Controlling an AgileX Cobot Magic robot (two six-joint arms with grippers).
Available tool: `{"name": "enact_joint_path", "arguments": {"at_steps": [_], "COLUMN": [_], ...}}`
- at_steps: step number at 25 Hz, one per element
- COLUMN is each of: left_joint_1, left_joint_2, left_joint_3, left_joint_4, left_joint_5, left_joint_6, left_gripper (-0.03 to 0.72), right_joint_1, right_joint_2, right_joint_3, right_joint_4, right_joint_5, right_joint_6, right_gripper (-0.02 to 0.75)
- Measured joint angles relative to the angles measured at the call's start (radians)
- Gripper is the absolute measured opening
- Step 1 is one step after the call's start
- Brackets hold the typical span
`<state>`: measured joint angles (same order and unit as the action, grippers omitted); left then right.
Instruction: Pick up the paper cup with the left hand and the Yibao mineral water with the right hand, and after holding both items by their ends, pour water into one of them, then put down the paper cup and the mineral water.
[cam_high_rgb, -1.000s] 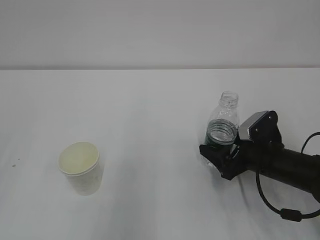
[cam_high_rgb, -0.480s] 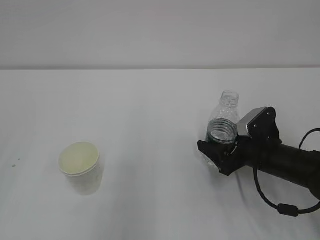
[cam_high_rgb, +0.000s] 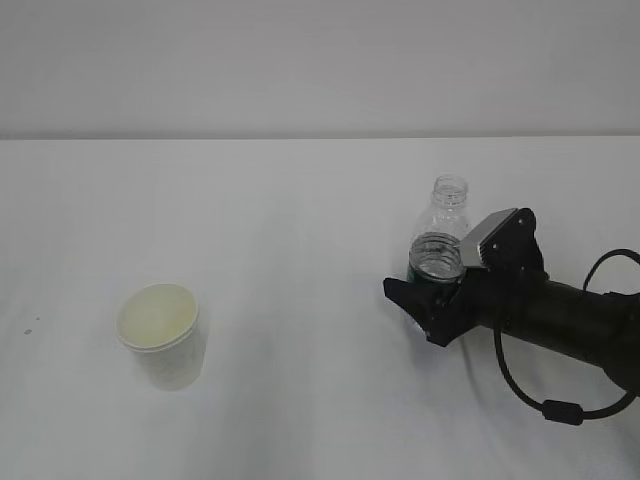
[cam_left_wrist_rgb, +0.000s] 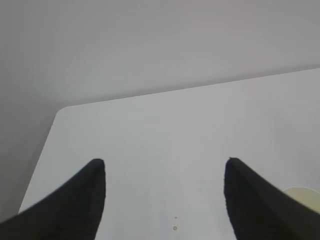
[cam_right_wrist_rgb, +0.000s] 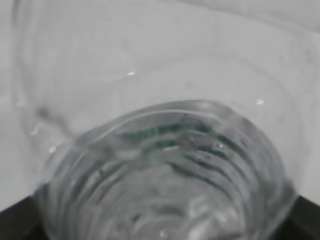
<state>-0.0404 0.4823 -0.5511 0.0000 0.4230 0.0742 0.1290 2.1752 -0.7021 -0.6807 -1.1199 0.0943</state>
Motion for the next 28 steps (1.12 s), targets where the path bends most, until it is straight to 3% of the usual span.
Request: {"name": "enact_joint_path", "arguments": {"at_steps": [28], "left_joint_1": [0.000], "left_joint_2": [0.000], "left_joint_3": [0.000], "left_joint_4": [0.000], "left_joint_5": [0.013], "left_joint_6": [0.000], "left_gripper": [0.529], "right_joint_1": [0.004], "right_joint_2": [0.000], "right_joint_3": [-0.004], "right_joint_4": [0.000], "right_joint_5": [0.043], "right_joint_6": [0.014], "right_gripper": [0.580]}}
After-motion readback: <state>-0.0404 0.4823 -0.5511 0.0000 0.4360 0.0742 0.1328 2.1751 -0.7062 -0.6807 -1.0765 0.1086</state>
